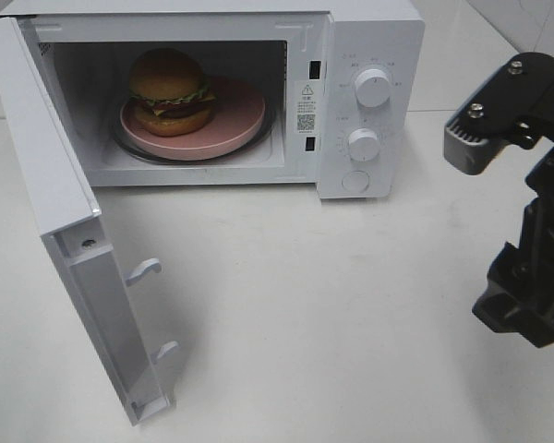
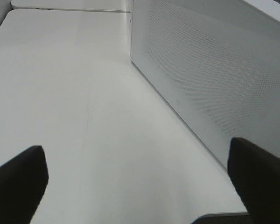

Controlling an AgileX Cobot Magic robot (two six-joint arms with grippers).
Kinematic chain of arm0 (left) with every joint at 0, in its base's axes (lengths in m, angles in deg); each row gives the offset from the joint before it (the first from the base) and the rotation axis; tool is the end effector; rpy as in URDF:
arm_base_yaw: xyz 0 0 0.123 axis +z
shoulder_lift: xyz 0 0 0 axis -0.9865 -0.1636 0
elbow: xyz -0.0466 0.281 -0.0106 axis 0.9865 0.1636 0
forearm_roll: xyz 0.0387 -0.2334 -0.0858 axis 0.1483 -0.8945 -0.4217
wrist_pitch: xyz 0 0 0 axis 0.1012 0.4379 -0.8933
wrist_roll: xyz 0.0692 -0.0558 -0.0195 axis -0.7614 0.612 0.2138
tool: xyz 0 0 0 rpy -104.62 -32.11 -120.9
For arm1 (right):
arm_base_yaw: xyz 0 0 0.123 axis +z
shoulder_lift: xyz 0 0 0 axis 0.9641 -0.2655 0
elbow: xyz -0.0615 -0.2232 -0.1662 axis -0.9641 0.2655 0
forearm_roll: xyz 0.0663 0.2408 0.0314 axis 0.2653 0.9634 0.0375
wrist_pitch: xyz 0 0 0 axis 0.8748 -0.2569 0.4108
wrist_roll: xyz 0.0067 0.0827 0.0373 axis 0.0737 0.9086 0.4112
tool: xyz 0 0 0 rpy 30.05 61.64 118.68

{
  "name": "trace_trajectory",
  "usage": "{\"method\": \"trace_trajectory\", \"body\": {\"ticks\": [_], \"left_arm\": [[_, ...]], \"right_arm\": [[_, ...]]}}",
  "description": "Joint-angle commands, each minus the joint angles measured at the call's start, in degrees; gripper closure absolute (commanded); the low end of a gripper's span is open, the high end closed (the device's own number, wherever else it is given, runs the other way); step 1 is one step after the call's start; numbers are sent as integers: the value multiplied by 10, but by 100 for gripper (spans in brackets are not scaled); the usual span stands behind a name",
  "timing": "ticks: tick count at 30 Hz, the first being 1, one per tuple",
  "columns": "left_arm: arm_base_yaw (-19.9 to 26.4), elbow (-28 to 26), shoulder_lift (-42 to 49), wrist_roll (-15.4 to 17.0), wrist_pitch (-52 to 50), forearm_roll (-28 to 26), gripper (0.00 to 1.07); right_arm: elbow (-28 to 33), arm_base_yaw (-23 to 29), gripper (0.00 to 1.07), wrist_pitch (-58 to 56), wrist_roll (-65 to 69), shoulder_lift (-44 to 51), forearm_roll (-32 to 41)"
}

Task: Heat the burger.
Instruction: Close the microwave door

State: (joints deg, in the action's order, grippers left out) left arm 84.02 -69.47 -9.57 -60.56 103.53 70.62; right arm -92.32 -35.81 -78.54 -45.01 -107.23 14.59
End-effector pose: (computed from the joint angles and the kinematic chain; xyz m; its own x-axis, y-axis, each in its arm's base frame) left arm -0.0087 -0.0139 0.2807 -0.4522 -0.0400 -0.8910 0.0648 0.9949 -0.0776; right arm 0.1598 0.1127 0.2768 -0.6175 -0.6911 -0.3756 -0.6809 0.7087 -0.1847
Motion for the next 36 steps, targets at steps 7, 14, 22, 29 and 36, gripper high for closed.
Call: {"method": "trace_trajectory", "body": {"ticks": [7, 14, 22, 29, 36], "left_arm": [[-2, 1, 10, -1, -9, -1, 5], [-2, 1, 10, -1, -9, -1, 5], [-2, 1, 10, -1, -9, -1, 5], [-2, 1, 10, -1, -9, -1, 5], [-2, 1, 10, -1, -9, -1, 5]], "right_arm": [[39, 1, 31, -29, 14, 73, -1], [80, -51, 31, -31, 21, 139, 3], [117, -147, 31, -28, 48, 249, 4], [154, -213, 31, -29, 53, 344, 4], [176, -262, 31, -29, 69, 421, 4]]}}
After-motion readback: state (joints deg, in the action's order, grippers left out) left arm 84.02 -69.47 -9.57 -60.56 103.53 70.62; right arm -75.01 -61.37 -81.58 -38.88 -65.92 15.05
